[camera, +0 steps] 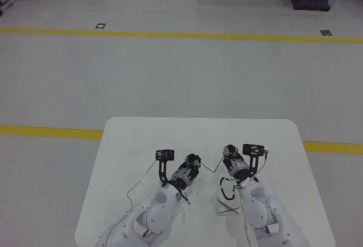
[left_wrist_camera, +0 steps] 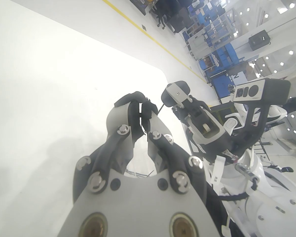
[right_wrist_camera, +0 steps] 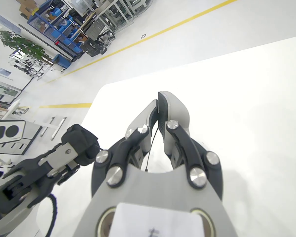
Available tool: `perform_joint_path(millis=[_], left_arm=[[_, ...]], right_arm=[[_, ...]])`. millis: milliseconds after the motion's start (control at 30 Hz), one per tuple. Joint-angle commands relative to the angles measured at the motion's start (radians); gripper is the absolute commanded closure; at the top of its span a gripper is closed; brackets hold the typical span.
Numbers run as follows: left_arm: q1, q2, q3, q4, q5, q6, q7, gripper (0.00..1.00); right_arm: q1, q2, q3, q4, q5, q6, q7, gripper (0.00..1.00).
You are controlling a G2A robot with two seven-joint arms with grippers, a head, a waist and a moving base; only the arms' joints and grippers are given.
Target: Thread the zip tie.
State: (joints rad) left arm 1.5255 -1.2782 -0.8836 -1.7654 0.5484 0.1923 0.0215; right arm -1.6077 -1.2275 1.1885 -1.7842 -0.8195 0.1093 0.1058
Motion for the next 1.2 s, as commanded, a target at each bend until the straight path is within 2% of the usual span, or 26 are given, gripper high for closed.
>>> perform_joint_path(millis=[0,233,600,1167], left_arm=[[0.000,0.000,0.000,0.000,0.000,0.000,0.000,1.00],[0.000,0.000,0.000,0.000,0.000,0.000,0.000,1.00],[0.000,0.000,0.000,0.000,0.000,0.000,0.000,1.00],[0.000,0.000,0.000,0.000,0.000,0.000,0.000,1.00]], right_arm=[[0.004,-0.001,-0.003,0.003,-0.002,-0.002,0.005,1.00],[0.010,-0.006,-0.006,0.013,-0.014,0.015,0.009,1.00],[-0.029,-0.007,0.004,-0.007,-0.032,-0.003,-0.026,1.00],[-0.019,-0.014,0.007,0.000,-0.032,-0.012,-0.011,1.00]])
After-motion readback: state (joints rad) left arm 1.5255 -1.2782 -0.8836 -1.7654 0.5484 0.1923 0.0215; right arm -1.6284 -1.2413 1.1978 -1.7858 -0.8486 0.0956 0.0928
